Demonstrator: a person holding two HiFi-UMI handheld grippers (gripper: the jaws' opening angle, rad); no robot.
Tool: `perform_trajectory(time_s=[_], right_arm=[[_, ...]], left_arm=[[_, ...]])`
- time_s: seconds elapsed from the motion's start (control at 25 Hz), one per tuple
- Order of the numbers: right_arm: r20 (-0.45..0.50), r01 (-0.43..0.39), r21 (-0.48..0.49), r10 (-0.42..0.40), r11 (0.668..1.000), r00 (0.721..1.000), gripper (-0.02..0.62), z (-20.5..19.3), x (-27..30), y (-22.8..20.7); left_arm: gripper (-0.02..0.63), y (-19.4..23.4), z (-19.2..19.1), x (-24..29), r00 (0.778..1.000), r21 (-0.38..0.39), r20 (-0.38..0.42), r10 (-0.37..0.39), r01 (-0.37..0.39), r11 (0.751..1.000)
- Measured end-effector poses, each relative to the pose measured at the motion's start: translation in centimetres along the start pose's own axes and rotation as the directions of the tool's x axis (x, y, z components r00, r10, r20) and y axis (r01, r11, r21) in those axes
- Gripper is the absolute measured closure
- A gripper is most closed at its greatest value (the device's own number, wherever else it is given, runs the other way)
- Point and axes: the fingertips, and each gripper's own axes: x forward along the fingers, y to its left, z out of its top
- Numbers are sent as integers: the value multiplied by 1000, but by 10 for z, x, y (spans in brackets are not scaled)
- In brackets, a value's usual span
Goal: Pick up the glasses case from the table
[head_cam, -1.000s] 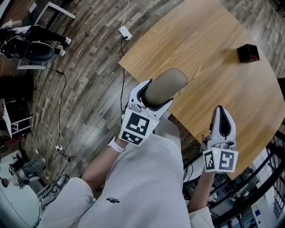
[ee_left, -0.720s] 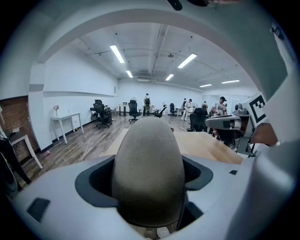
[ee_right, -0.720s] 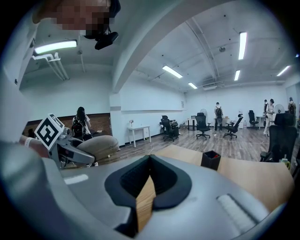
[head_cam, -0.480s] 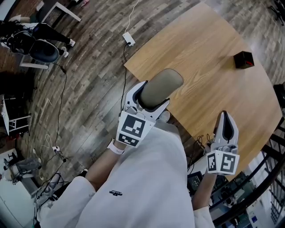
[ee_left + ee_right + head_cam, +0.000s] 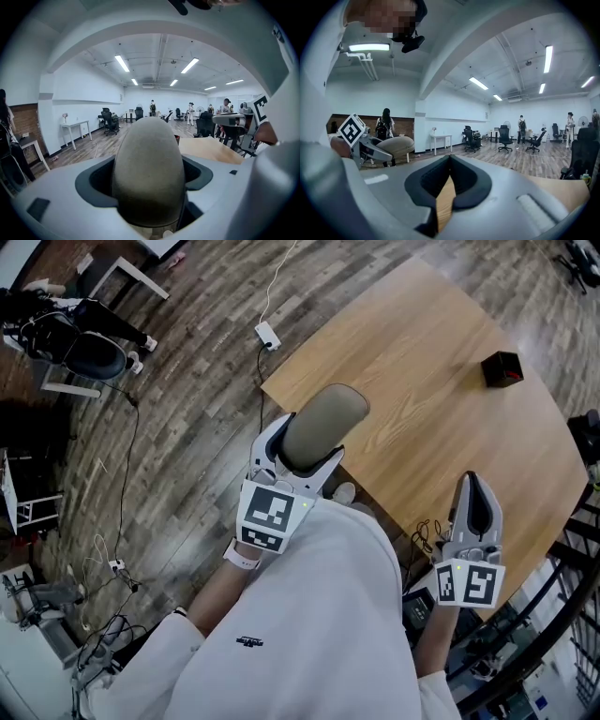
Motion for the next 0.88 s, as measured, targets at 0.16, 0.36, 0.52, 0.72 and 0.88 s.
perform_trajectory(time_s=[0.16,0.36,0.52,0.72,0.88], right_arm=[[57,40,42,-43,998,997,584,13,-1,1],[38,-4,-1,4,1000,999,584,16,-1,12],[17,-33,-47,34,998,999,584,14,-4,12],[6,-35,-52,36,998,999,584,12,-3,18],[-21,-52,-48,51,997,998,584,6,-3,26]], left_arm=[[223,1,6,-7,1000,-23,20,1,-1,1000],[222,1,9,-17,1000,-12,18,3,-3,1000],[224,-6,8,-14,1000,-9,18,-6,6,1000],[222,-2,7,-14,1000,-10,18,-11,11,1000],[223,-3,9,-18,999,-7,31,-15,15,1000]])
